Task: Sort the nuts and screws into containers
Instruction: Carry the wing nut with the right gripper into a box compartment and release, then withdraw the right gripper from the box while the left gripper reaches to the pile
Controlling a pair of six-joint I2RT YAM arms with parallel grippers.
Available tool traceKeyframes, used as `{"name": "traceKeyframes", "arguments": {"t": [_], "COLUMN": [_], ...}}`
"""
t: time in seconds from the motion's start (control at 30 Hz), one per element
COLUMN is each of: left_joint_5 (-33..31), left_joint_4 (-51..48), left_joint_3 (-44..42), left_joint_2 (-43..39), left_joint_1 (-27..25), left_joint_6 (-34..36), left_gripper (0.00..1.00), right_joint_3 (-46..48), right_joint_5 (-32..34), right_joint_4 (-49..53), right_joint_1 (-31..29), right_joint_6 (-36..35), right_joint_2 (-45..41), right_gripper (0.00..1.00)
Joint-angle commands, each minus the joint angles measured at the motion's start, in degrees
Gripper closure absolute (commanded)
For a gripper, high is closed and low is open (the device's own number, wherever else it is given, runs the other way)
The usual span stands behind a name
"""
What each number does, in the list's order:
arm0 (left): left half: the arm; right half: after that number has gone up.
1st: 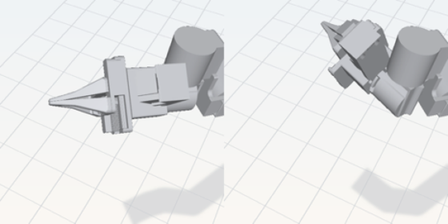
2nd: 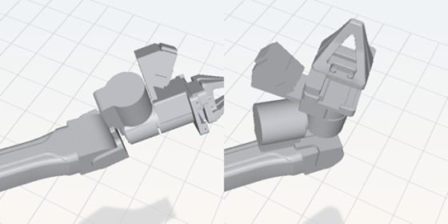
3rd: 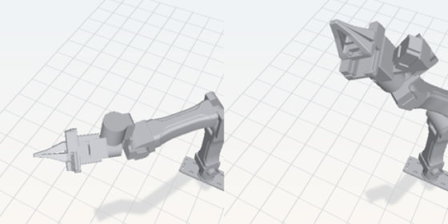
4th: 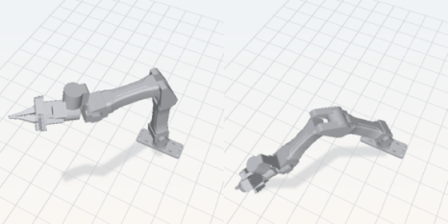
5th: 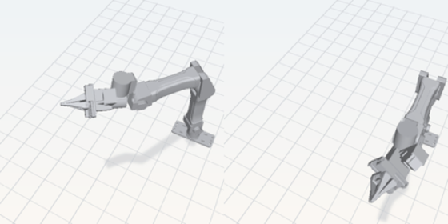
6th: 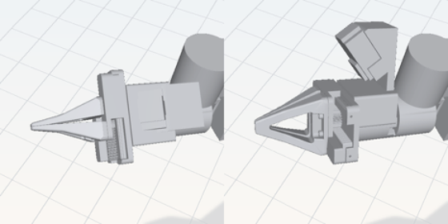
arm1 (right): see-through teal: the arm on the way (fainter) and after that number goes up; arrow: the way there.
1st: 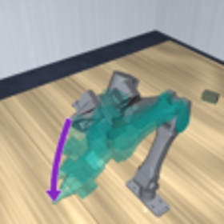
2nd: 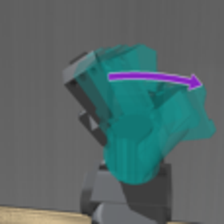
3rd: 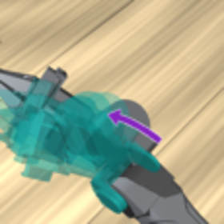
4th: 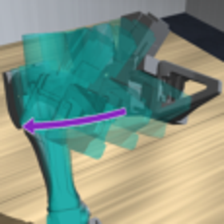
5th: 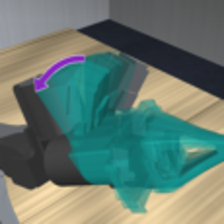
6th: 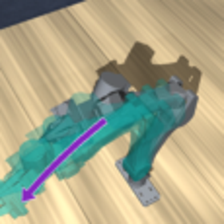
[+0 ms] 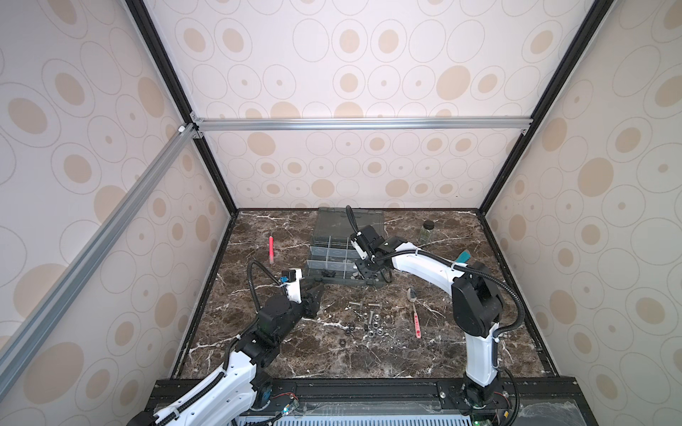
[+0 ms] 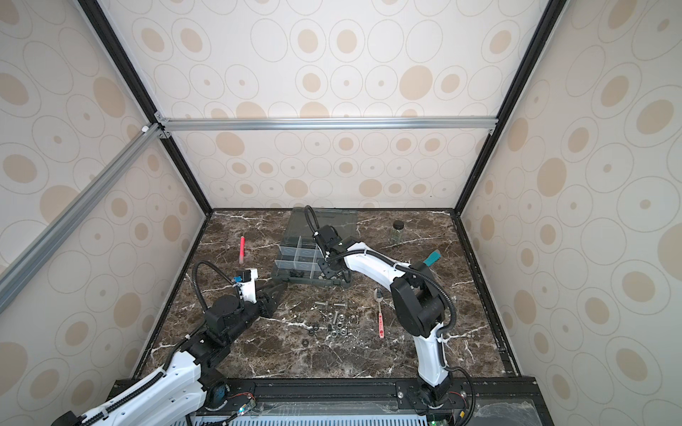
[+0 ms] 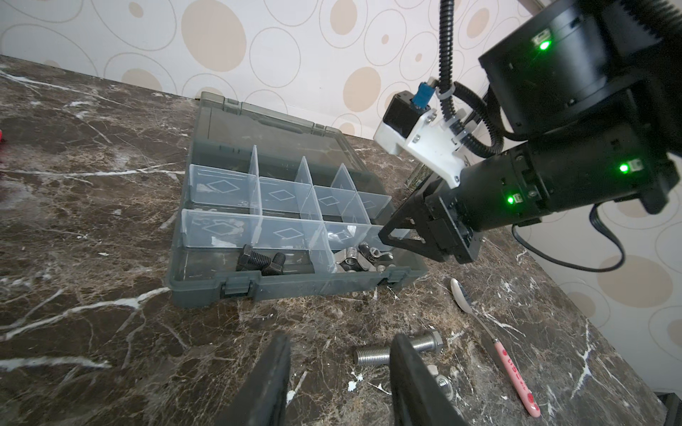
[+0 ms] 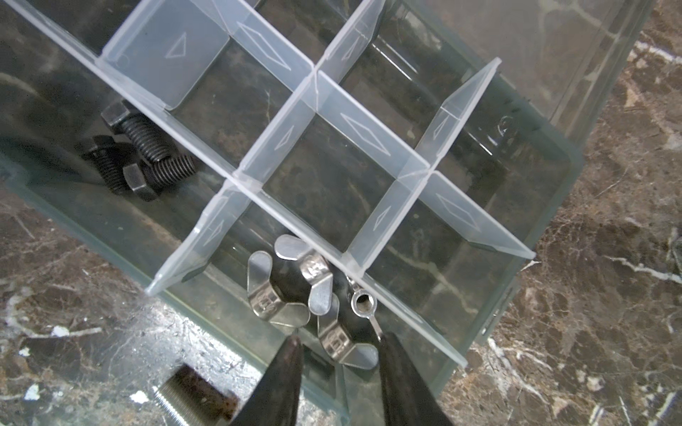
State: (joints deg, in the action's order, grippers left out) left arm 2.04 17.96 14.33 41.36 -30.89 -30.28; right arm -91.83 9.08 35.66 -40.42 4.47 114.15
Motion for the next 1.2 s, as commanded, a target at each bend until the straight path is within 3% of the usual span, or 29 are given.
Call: {"name": "traceKeyframes", "arguments": {"t": [0.0, 0.8, 1.17], "left_joint_5": [-0.9, -0.28, 2.2], "left_joint_4": [-0.28, -1.52, -0.03], "left_joint_3": [0.65, 1.58, 1.67], "left_joint_2": [-0.17, -0.54, 2.01], "left_joint_1": [0.13, 0.11, 0.11], "left_joint_6": [-0.92, -2.59, -1.61], "left_gripper": [0.55, 0.55, 0.53], "right_joint_3": [-1.78, 13.72, 23.31], "right_joint_5": [0.26, -3.73, -2.58], "right_joint_4": [1.21, -3.36, -5.79], "right_joint_1": [0.04, 0.17, 0.48], "right_joint_6": [-0.42, 5.57, 11.03], "right_joint_2": [0.19, -16.63, -24.59], "right_gripper": [0.61, 0.6, 0.59]}}
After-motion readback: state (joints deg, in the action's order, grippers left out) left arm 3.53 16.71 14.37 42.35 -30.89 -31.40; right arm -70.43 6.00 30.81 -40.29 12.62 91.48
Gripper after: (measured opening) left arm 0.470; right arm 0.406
